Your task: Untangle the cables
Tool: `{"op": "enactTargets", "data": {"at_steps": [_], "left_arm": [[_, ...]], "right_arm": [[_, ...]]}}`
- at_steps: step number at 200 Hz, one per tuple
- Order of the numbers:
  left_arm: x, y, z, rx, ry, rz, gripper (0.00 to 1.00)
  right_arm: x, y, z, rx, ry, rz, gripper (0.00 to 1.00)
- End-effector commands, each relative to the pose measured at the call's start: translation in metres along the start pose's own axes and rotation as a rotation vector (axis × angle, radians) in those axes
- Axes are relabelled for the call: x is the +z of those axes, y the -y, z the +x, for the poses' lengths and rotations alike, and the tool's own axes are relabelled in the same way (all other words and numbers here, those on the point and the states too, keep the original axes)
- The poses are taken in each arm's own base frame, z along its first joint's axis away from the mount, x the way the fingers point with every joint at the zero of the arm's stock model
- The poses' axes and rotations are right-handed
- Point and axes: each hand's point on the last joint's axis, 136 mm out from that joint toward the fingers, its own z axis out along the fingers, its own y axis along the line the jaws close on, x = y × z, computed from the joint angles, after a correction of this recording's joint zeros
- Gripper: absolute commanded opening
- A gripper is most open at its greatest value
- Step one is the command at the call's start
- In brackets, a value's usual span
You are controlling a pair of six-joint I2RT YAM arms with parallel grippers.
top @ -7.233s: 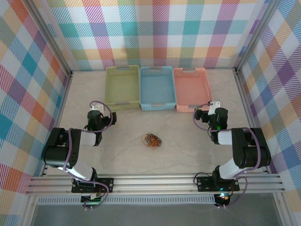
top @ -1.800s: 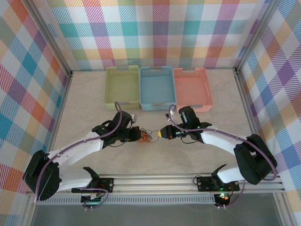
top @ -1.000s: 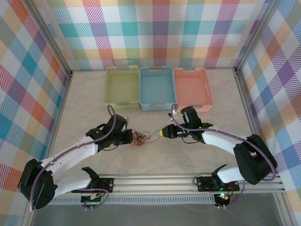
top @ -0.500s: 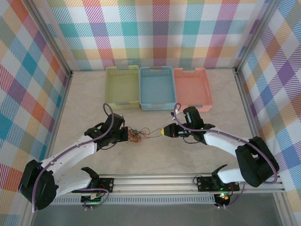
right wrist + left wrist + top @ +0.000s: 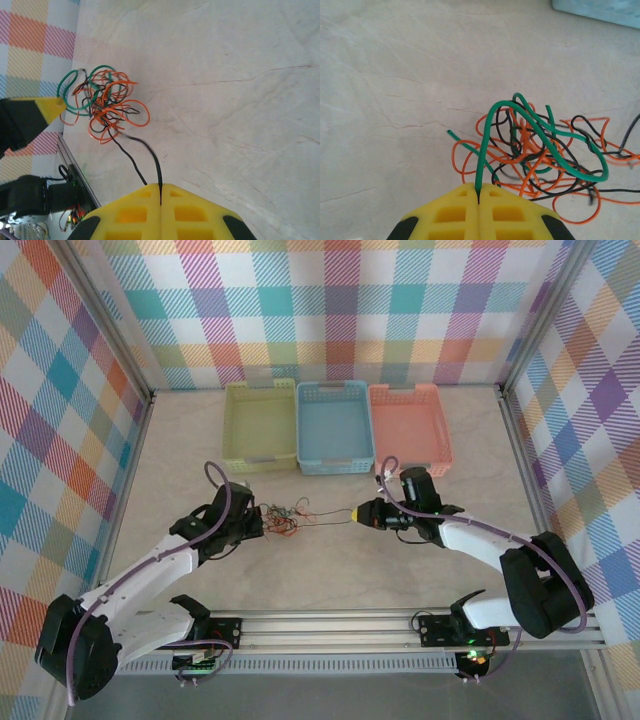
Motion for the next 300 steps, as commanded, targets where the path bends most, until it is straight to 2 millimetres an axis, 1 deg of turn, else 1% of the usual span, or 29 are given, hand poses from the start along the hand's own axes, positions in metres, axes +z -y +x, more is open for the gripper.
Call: {"op": "enactTargets", "data": {"at_steps": [1, 28, 73, 100, 142, 162, 178, 207, 257, 288, 300], "left_arm": [[-0.006, -0.019, -0.004, -0.047, 0.053, -0.043, 0.0], [-0.016, -0.027, -0.005, -0.062, 0.091, -0.048, 0.0], [-0.027, -0.036, -0.006, -0.088, 0.137, -0.056, 0.0], [-0.038, -0.045, -0.011, -0.163, 0.19, -0.062, 0.0], [-0.055, -0.064, -0.017, -0.228, 0.247, -0.102, 0.0], [-0.064, -0.082, -0.018, -0.26, 0.287, -0.187, 0.0], [-0.069, -0.088, -0.02, -0.274, 0.311, -0.208, 0.0], [-0.072, -0.092, -0.023, -0.289, 0.332, -0.212, 0.0], [-0.072, -0.099, -0.021, -0.299, 0.336, -0.243, 0.0], [-0.07, -0.1, -0.02, -0.301, 0.333, -0.244, 0.0], [-0.068, -0.095, -0.02, -0.293, 0.325, -0.223, 0.0]], "right_arm": [[-0.006, 0.0, -0.009, 0.039, 0.036, -0.03, 0.0], [-0.007, 0.002, -0.011, 0.057, 0.042, -0.03, 0.0], [-0.01, 0.005, -0.012, 0.067, 0.061, -0.017, 0.0], [-0.014, 0.007, -0.013, 0.078, 0.078, -0.022, 0.0], [-0.018, 0.014, -0.017, 0.12, 0.103, -0.024, 0.0], [-0.021, 0.018, -0.021, 0.148, 0.122, -0.044, 0.0], [-0.023, 0.023, -0.023, 0.174, 0.131, -0.045, 0.0], [-0.027, 0.029, -0.024, 0.202, 0.154, -0.032, 0.0], [-0.036, 0.039, -0.025, 0.252, 0.203, -0.013, 0.0], [-0.041, 0.046, -0.027, 0.28, 0.231, -0.002, 0.0], [-0.042, 0.046, -0.027, 0.279, 0.237, -0.005, 0.0]]}}
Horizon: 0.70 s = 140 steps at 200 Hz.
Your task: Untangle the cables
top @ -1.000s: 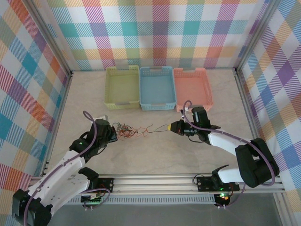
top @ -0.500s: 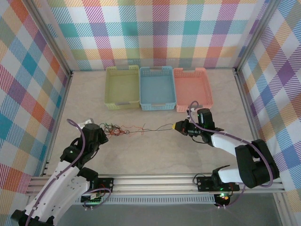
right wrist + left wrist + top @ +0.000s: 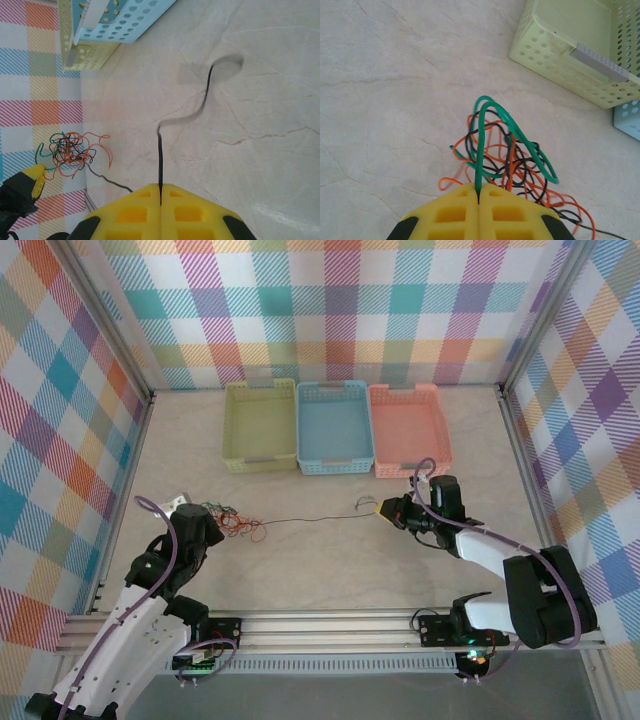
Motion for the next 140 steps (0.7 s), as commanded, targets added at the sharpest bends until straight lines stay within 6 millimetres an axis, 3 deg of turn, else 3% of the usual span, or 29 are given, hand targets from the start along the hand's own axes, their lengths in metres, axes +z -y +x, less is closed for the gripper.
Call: {"op": "enactTargets", "data": {"at_steps": [1, 75, 86, 96, 107, 121, 140], "left_arm": [[0.002, -0.006, 0.001, -0.012, 0.003, -0.019, 0.0], [0.016, 0.056, 0.047, 0.059, -0.254, 0.287, 0.0], [0.016, 0.065, 0.052, 0.064, -0.29, 0.327, 0.17], [0.015, 0.069, 0.053, 0.064, -0.305, 0.342, 0.44], [0.011, 0.074, 0.048, 0.069, -0.302, 0.352, 0.59], [0.003, 0.08, 0.034, 0.077, -0.276, 0.361, 0.67], [-0.009, 0.096, 0.016, 0.113, -0.24, 0.408, 0.68]], "right_arm": [[-0.004, -0.004, -0.007, 0.001, 0.042, -0.019, 0.0], [-0.001, -0.008, -0.006, -0.016, 0.017, -0.046, 0.0], [-0.001, -0.01, -0.007, -0.022, 0.015, -0.053, 0.0], [0.0, -0.01, -0.006, -0.022, 0.01, -0.055, 0.0], [0.0, -0.01, -0.006, -0.022, 0.009, -0.056, 0.0], [0.0, -0.011, -0.006, -0.026, 0.006, -0.057, 0.0], [0.0, -0.011, -0.005, -0.03, 0.002, -0.058, 0.0]]}}
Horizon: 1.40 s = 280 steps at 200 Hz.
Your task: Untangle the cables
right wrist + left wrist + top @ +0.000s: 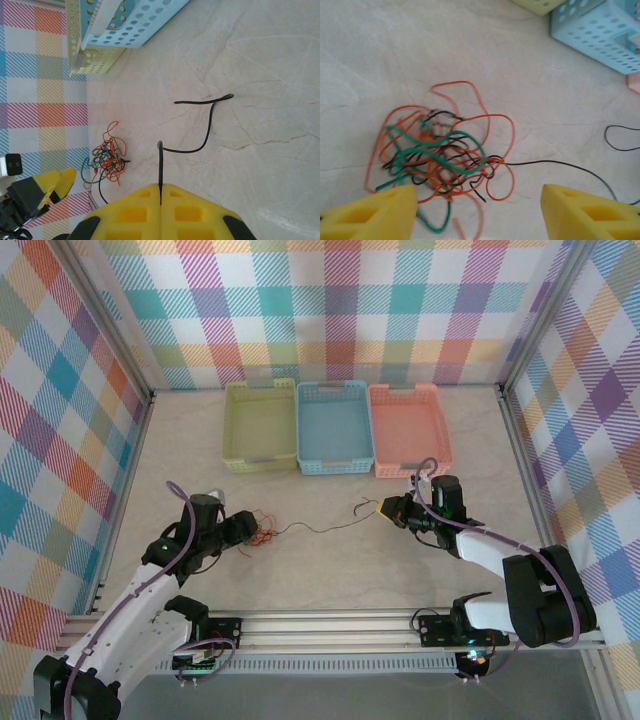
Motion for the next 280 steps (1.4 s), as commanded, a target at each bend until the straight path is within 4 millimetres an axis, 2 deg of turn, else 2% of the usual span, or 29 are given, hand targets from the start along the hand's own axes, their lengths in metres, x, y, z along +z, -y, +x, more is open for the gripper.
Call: {"op": "enactTargets", "data": {"at_steps": [1, 14, 31, 50, 74, 119, 151, 185, 205, 221, 254, 280], "left_arm": [[-0.021, 0.036, -0.029, 0.069, 0.058, 0.104, 0.68], [-0.021, 0.049, -0.034, 0.126, 0.054, 0.109, 0.68], [-0.011, 0.063, -0.03, 0.217, 0.017, 0.076, 0.69], [0.006, 0.089, -0.008, 0.355, -0.068, 0.093, 0.7], [0.022, 0.11, 0.02, 0.554, -0.177, 0.065, 0.72], [0.039, 0.123, 0.043, 0.972, -0.232, -0.137, 0.74], [0.053, 0.142, 0.075, 1.216, -0.329, -0.094, 0.78], [0.059, 0.165, 0.095, 1.247, -0.398, 0.033, 0.79], [0.073, 0.164, 0.101, 1.274, -0.441, 0.006, 0.78], [0.086, 0.16, 0.1, 1.286, -0.455, -0.046, 0.77], [0.105, 0.158, 0.087, 1.181, -0.464, -0.067, 0.72], [0.11, 0.155, 0.08, 1.149, -0.476, -0.081, 0.6]], "right_arm": [[0.001, -0.007, -0.003, -0.024, -0.005, -0.03, 0.0], [0.001, -0.007, -0.003, -0.023, -0.005, -0.03, 0.0], [0.001, -0.008, -0.003, -0.023, -0.008, -0.032, 0.0], [0.001, -0.008, -0.002, -0.024, -0.009, -0.031, 0.0], [0.001, -0.008, -0.003, -0.027, -0.01, -0.034, 0.0], [0.001, -0.009, -0.002, -0.029, -0.011, -0.035, 0.0], [0.002, -0.009, -0.002, -0.028, -0.013, -0.033, 0.0], [0.002, -0.009, -0.002, -0.03, -0.016, -0.033, 0.0], [0.002, -0.009, -0.002, -0.033, -0.018, -0.033, 0.0], [0.002, -0.009, -0.001, -0.034, -0.019, -0.031, 0.0], [0.001, -0.01, 0.0, -0.043, -0.016, -0.029, 0.0], [-0.003, -0.011, 0.0, -0.058, -0.01, -0.021, 0.0]]}}
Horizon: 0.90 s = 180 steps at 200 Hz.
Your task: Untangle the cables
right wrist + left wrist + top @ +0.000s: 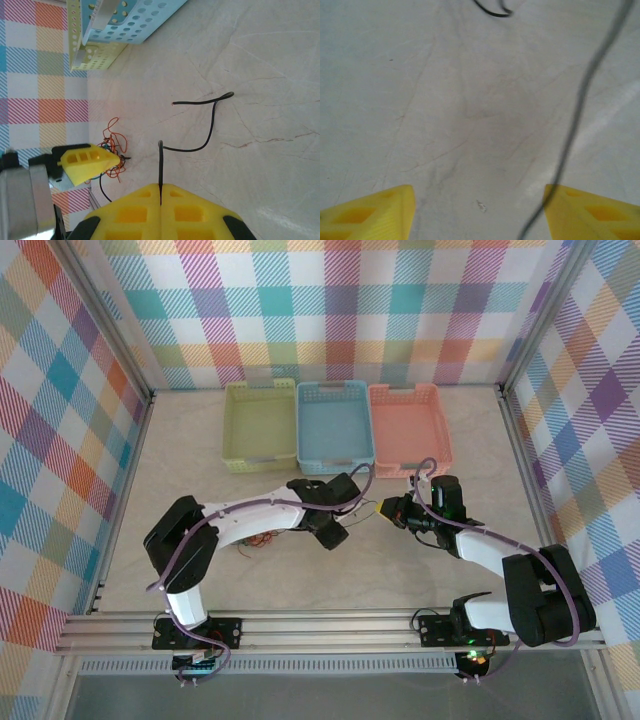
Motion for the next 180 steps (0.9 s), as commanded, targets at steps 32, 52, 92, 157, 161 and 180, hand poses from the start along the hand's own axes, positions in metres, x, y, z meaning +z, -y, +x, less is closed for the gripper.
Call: {"op": "enactTargets", "data": {"at_steps": [32, 52, 92, 157, 161, 180], "left_arm": [[0.001, -0.011, 0.004, -0.056, -0.053, 0.034, 0.34], [-0.001, -0.016, 0.011, -0.094, -0.06, 0.043, 0.17], [-0.006, -0.024, 0.019, -0.18, -0.055, 0.058, 0.12], [-0.007, -0.034, 0.034, -0.243, -0.065, 0.032, 0.11], [-0.007, -0.034, 0.036, -0.247, -0.068, 0.03, 0.11], [-0.006, -0.037, 0.042, -0.265, -0.078, 0.021, 0.1]], "right_arm": [[-0.012, -0.012, -0.003, -0.069, 0.024, -0.005, 0.0], [-0.017, -0.014, -0.006, -0.075, 0.043, -0.007, 0.0], [-0.035, -0.014, -0.017, -0.073, 0.117, -0.01, 0.0], [-0.076, -0.007, -0.036, -0.072, 0.317, 0.039, 0.0], [-0.079, -0.005, -0.037, -0.069, 0.329, 0.047, 0.0], [-0.09, 0.004, -0.043, -0.038, 0.387, 0.078, 0.0]]}}
